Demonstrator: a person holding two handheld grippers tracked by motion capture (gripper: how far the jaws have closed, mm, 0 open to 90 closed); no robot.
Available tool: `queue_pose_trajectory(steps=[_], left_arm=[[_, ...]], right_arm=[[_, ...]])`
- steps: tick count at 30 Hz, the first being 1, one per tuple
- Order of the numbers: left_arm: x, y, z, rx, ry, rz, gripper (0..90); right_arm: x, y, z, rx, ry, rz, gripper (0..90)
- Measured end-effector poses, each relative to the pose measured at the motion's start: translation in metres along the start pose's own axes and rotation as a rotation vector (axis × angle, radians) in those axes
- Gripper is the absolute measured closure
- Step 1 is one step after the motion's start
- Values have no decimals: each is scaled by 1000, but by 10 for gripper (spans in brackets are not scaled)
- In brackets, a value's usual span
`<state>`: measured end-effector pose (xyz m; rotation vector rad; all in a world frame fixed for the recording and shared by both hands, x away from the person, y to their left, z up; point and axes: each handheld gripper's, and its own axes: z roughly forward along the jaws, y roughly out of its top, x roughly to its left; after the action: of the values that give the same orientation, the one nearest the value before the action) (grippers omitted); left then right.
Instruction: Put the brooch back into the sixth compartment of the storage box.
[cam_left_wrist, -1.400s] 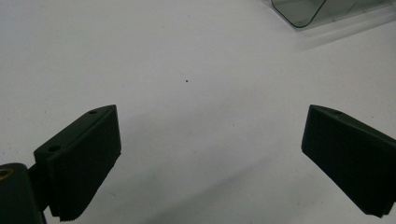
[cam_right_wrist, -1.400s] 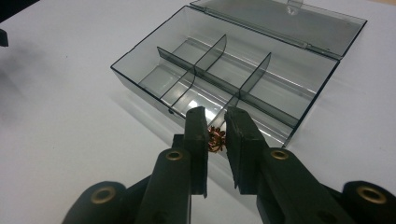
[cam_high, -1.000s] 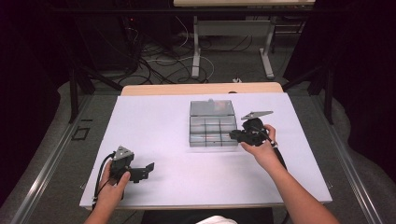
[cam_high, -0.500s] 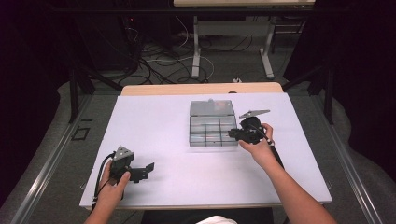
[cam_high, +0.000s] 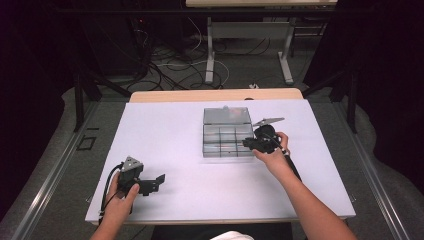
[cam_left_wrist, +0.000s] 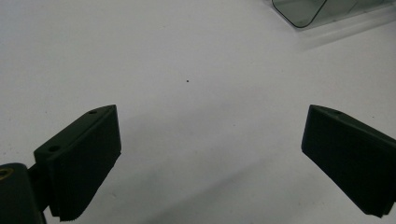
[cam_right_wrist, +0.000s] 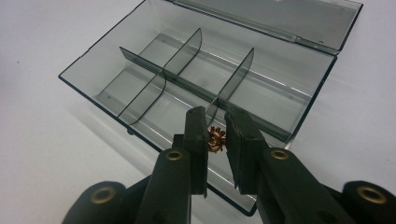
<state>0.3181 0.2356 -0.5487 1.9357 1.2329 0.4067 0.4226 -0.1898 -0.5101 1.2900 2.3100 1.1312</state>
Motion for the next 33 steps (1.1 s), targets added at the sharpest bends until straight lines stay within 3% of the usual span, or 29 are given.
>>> queue_pose_trajectory(steps=[19, 25, 27, 33], left_arm=[[1, 0, 2, 1, -1, -5, 49], [1, 0, 1, 6, 4, -3, 49], [2, 0, 0, 15, 0, 3, 49], [1, -1, 0, 8, 3, 1, 49]], right_arm=[[-3, -2, 10, 36, -7, 21, 784], [-3, -2, 9, 35, -4, 19, 732], [-3, -3, 9, 12, 3, 14, 712], [-2, -2, 3, 30, 11, -8, 604]])
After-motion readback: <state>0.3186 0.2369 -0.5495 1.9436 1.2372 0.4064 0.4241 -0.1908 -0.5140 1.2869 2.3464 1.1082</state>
